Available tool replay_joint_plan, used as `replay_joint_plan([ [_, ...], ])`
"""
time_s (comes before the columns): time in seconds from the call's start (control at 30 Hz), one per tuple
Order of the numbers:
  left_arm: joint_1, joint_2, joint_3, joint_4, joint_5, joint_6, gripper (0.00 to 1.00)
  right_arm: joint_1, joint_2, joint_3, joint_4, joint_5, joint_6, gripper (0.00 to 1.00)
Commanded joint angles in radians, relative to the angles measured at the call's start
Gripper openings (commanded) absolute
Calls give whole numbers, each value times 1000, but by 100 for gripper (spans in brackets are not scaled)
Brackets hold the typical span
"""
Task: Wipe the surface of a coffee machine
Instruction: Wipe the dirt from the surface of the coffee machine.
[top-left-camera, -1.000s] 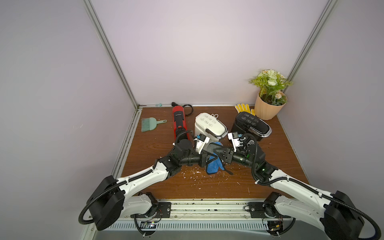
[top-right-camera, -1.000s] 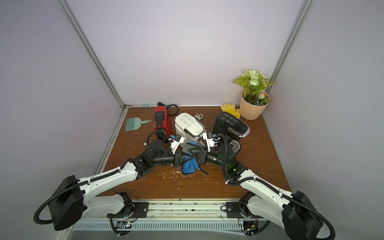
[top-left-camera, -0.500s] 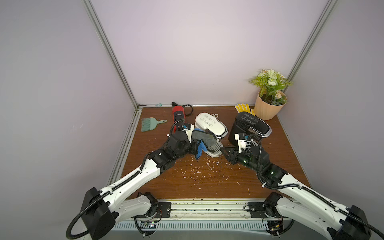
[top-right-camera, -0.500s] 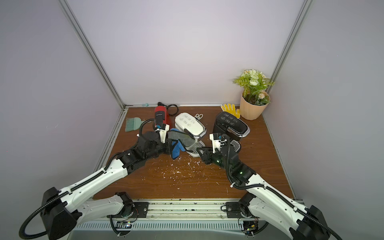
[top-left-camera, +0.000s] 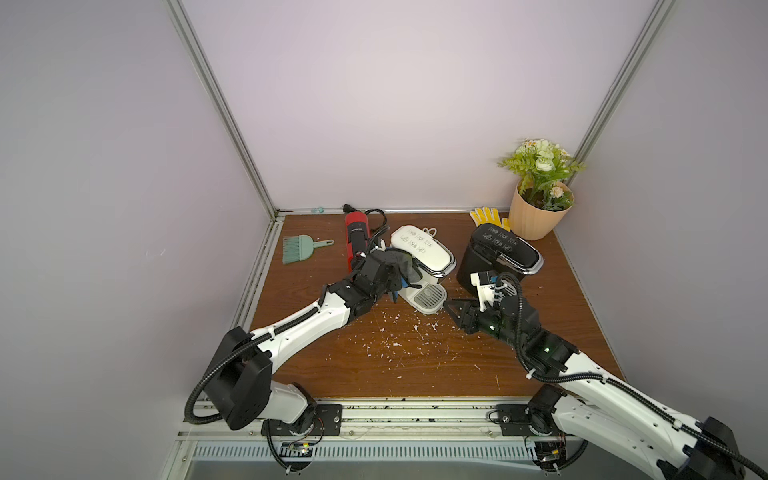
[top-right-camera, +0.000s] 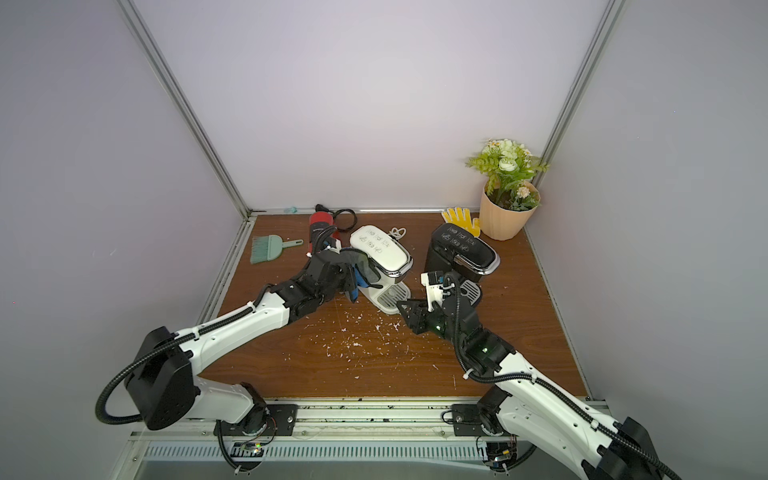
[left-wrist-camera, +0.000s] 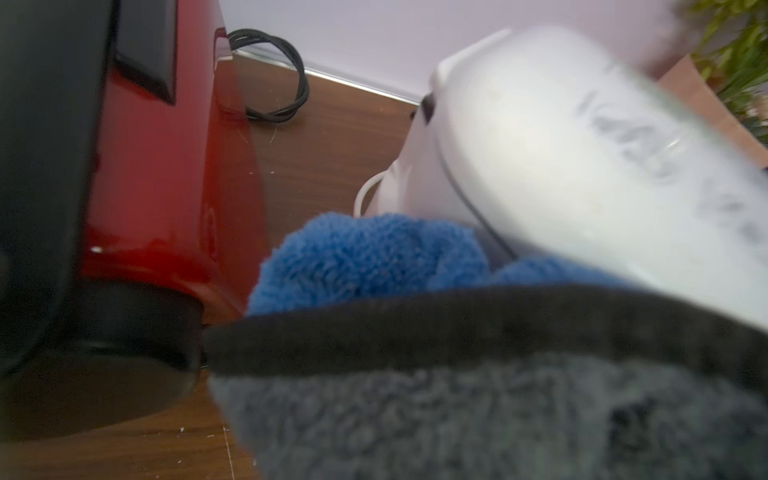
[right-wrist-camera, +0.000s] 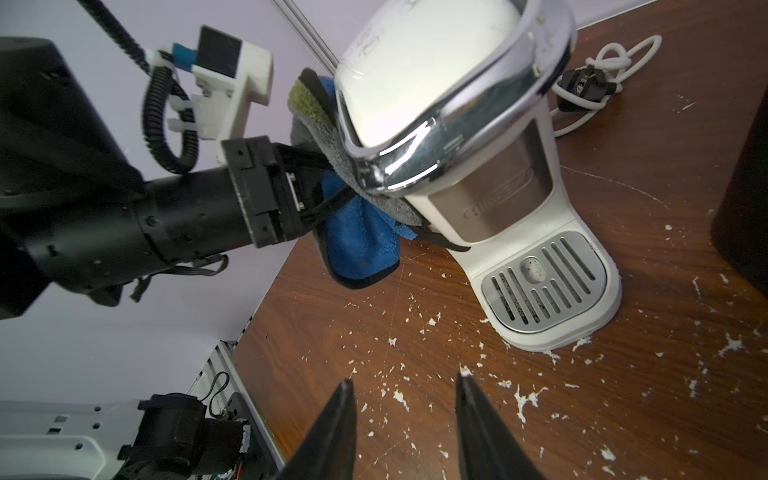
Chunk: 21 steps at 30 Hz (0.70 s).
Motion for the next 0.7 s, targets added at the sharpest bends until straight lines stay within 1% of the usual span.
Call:
replay_joint_plan([
  [0.0, 11, 16, -28, 49, -64, -60, 1, -2, -42, 5, -24, 24, -14, 43],
  [0.17, 11, 98, -49, 109, -35, -61, 1, -2, -77, 5, -61, 51, -23, 43],
  [0.47, 10, 260, -71, 181, 15, -47, 1, -2, -93, 5, -77, 50, -21, 43],
  [0.57, 11, 290, -68, 179, 37, -44, 1, -2, -90, 3, -75, 53, -20, 43],
  [0.67, 11, 276, -44, 149, 52, -23, 1, -2, -86, 3, -71, 52, -18, 43],
])
